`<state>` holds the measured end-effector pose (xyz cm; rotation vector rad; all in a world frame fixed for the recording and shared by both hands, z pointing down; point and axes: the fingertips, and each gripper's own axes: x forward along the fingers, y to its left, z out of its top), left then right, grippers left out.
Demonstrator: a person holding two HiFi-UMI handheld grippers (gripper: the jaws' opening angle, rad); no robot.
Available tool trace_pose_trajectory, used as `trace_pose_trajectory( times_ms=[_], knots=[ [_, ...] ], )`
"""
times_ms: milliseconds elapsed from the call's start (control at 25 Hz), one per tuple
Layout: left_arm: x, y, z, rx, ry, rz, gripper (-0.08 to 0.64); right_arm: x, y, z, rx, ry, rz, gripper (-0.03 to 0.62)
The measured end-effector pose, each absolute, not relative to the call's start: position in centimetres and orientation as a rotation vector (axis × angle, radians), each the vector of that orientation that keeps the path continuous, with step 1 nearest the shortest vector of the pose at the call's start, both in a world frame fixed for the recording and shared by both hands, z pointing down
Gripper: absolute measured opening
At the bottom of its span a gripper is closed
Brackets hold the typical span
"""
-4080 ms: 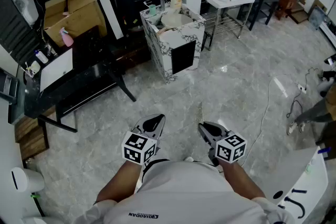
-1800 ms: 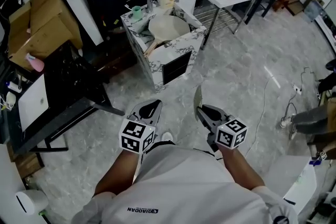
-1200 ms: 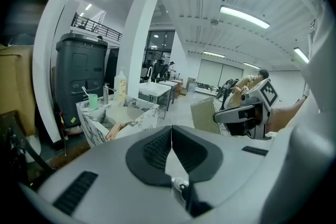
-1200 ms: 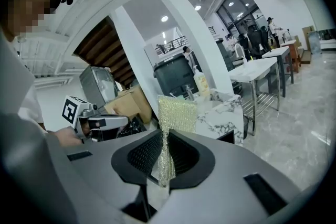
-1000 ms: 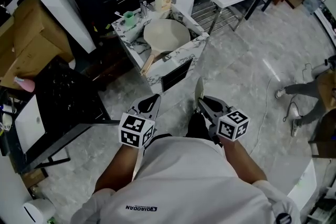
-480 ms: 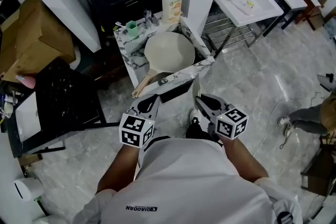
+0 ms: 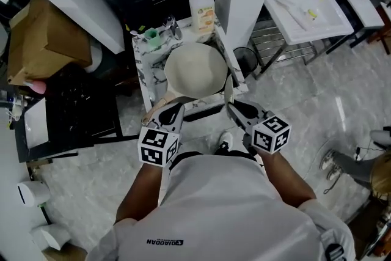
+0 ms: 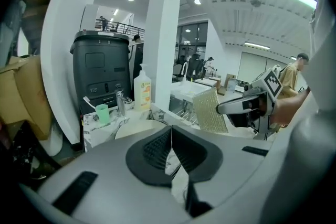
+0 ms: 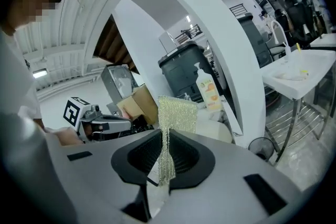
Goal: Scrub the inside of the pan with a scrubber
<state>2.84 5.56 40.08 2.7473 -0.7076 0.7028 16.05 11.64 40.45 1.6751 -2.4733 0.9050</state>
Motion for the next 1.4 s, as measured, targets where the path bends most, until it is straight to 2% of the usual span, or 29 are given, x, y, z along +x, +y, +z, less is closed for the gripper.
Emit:
trace_pose_trajectory(
  times_ms=[400,520,840,960,1080,1400],
  knots=[
    [2.0,2.6,43.6,2.662,-0.914,0.927,0.017,17.1,7.5,42.4,1.444,-2.555,0.932,0.061],
    [0.4,2.3,46.1,2.638,-0.902,1.097,0.017,16.2,6.1,42.7,1.415,-2.568,0.937,0.061],
    [-2.1,-0.8,50.7,2.606,-0.794,1.317,0.02,14.3,2.6,42.9,1.415,-2.506,0.939,0.061],
    [-2.7,-2.3,52.9,2.582,-0.69,1.375,0.095,13.8,1.1,43.1,1.455,-2.473,0.938,0.061],
    [-3.3,-3.3,55.1,2.557,-0.599,1.442,0.13,13.5,-0.4,43.8,1.505,-2.435,0.932,0.061],
    [-3.6,-3.5,59.8,2.52,-0.333,1.543,0.175,12.3,-3.2,46.3,1.573,-2.332,0.964,0.061]
  ],
)
